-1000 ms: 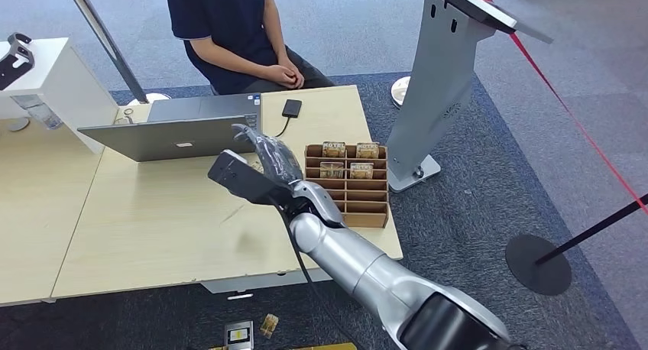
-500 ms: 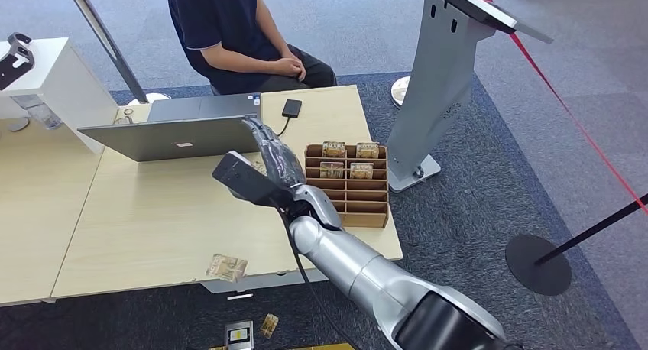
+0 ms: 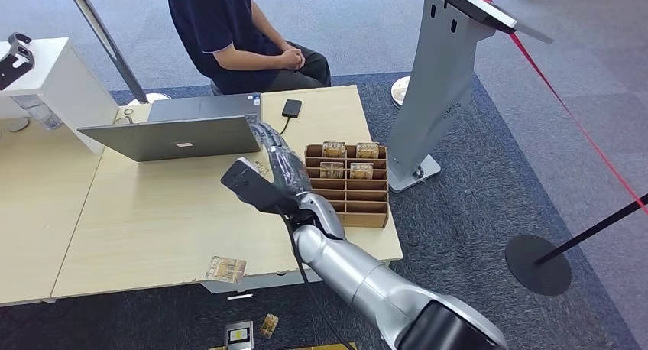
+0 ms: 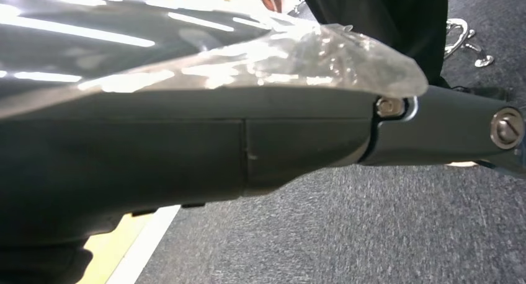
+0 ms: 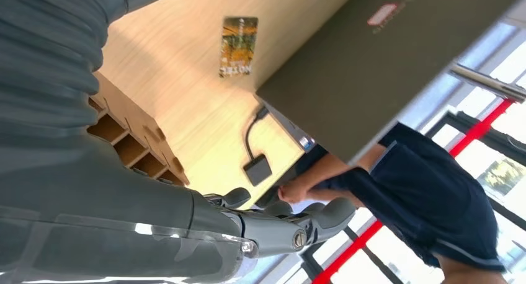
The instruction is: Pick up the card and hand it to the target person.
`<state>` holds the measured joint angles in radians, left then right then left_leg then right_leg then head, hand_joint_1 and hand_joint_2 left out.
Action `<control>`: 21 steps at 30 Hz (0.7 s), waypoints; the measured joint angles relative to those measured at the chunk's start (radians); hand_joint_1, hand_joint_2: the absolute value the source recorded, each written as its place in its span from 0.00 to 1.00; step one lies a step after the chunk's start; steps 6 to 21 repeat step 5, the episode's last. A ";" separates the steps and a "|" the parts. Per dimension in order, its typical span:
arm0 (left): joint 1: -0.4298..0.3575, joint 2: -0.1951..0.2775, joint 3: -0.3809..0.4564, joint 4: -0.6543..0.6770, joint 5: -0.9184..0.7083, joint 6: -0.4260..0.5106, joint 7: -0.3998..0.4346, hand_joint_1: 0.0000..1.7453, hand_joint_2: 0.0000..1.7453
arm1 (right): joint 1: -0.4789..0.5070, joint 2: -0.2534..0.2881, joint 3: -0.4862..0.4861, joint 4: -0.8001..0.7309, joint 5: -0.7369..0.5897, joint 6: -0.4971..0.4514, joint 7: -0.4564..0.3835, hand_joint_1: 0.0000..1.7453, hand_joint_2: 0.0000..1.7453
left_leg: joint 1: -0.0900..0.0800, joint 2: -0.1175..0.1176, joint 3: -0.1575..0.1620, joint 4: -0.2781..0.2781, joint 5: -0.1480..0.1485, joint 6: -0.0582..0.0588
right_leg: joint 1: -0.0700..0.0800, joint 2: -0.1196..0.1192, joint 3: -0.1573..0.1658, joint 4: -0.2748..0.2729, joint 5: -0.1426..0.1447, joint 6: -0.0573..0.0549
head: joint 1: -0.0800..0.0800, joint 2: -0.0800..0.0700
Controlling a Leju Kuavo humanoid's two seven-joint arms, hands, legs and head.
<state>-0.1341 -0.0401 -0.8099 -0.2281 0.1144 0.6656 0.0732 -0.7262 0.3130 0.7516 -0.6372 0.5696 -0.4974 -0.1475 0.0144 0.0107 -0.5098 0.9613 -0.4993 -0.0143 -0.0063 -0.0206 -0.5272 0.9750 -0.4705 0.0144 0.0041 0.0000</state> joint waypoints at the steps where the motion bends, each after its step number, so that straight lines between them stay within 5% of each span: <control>1: 0.001 0.001 0.000 0.000 0.002 0.000 -0.001 0.00 0.00 | 0.005 -0.004 0.000 -0.014 0.006 -0.015 0.002 0.00 1.00 | 0.000 0.000 0.000 0.000 0.000 0.000 | 0.000 0.000 0.000 0.000 0.000 0.000 | 0.000 0.000; 21: 0.005 0.003 0.000 0.000 0.012 0.002 -0.006 0.00 0.00 | 0.027 -0.027 0.000 -0.076 0.062 -0.064 0.041 0.00 1.00 | 0.000 0.000 0.000 0.000 0.000 0.000 | 0.000 0.000 0.000 0.000 0.000 0.000 | 0.000 0.000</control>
